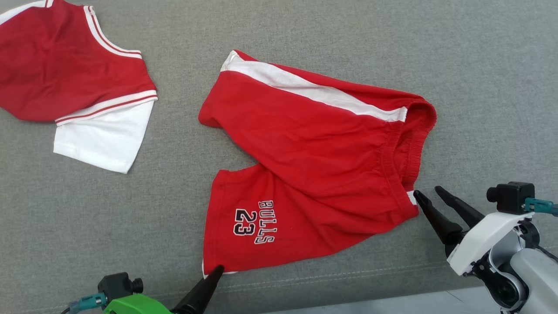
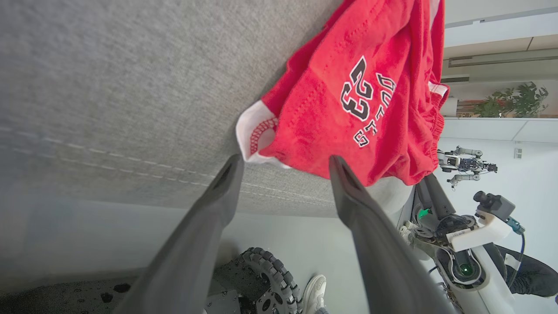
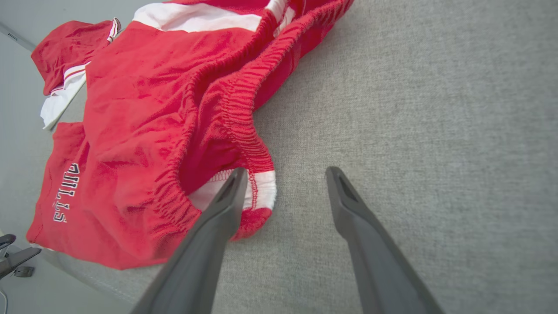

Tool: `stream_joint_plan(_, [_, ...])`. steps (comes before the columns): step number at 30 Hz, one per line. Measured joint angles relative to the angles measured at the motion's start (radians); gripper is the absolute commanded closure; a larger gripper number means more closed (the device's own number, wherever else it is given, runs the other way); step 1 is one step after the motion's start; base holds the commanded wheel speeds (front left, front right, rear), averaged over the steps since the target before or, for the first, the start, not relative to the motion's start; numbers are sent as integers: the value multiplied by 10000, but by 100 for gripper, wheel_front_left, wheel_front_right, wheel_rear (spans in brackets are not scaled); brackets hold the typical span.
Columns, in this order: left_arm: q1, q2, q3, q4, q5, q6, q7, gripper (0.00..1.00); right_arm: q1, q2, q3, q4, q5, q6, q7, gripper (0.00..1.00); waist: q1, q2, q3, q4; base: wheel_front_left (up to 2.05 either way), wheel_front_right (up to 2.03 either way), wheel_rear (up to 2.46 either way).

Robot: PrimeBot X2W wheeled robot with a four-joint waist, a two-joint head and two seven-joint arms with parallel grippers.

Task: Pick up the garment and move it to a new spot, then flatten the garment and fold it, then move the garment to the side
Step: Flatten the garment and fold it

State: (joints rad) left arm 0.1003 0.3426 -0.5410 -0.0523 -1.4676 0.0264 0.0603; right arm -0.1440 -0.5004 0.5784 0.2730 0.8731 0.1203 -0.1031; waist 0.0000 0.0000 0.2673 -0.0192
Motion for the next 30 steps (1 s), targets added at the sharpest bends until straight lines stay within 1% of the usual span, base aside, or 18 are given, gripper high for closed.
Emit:
stream_joint_plan(1, [-10, -21, -8, 4, 0, 0, 0, 0, -64, 31, 0, 25, 2, 0, 25, 10, 0, 0, 14, 22, 0, 0, 0])
stream_joint_plan(3, [-49, -71, -35, 0, 0, 0, 2, 0, -131, 56, 0, 73, 2, 0, 27, 10, 0, 0, 42, 66, 0, 0, 0])
stream_joint_plan(7, [-152, -127, -44, 4, 8, -4, 0, 0, -207, 142, 111, 272, 4, 0, 169, 15, 0, 0, 81, 128, 0, 0, 0])
stream_joint_plan(10, [-187, -140, -48, 12, 8, -4, 0, 0, -236, 228, 180, 355, 61, 2, 261, 15, 0, 0, 89, 157, 0, 0, 0])
stream_joint_plan(12, [-190, -163, -50, 25, 8, -6, -2, 0, -267, 232, 190, 428, 86, 2, 265, 16, 0, 0, 93, 177, 0, 0, 0])
stream_joint_plan(13, [-191, -176, -54, 35, 8, -8, -4, 0, -301, 232, 194, 464, 92, 4, 295, 24, 0, 0, 93, 187, 0, 0, 0])
stream_joint_plan(14, [-192, -188, -54, 42, 8, -10, -8, 0, -332, 234, 194, 491, 115, 6, 307, 38, 0, 0, 93, 196, 0, 0, 0])
stream_joint_plan(15, [-193, -196, -56, 50, 8, -10, -8, 0, -346, 242, 194, 516, 163, 8, 314, 49, 0, 0, 93, 203, 0, 0, 0])
stream_joint_plan(17, [-195, -222, -67, 54, 10, -12, -8, 0, -362, 259, 196, 575, 242, 10, 378, 61, 0, 0, 96, 217, 0, 0, 0])
stream_joint_plan(18, [-199, -259, -81, 56, 10, -12, -8, 0, -365, 276, 209, 616, 293, 12, 399, 80, 0, 0, 102, 230, 0, 0, 0])
stream_joint_plan(19, [-202, -278, -86, 58, 10, -12, -8, 0, -368, 291, 217, 627, 349, 13, 441, 88, 0, 0, 105, 236, 0, 0, 0])
stream_joint_plan(21, [-217, -314, -92, 58, 10, -13, -8, 0, -370, 343, 228, 646, 445, 15, 477, 100, 0, 0, 112, 246, 0, 0, 0])
stream_joint_plan(28, [-248, -374, -100, 81, 10, -88, -10, 0, -392, 368, 230, 727, 614, 25, 529, 100, 0, 0, 115, 255, 0, 0, 0])
stream_joint_plan(29, [-251, -380, -98, 88, 10, -88, -10, 2, -395, 368, 228, 734, 627, 27, 570, 100, 0, 0, 115, 254, 0, 0, 0])
stream_joint_plan(30, [-255, -384, -98, 102, 10, -88, -10, 6, -396, 368, 228, 742, 662, 27, 571, 100, 0, 0, 114, 253, 0, 0, 0])
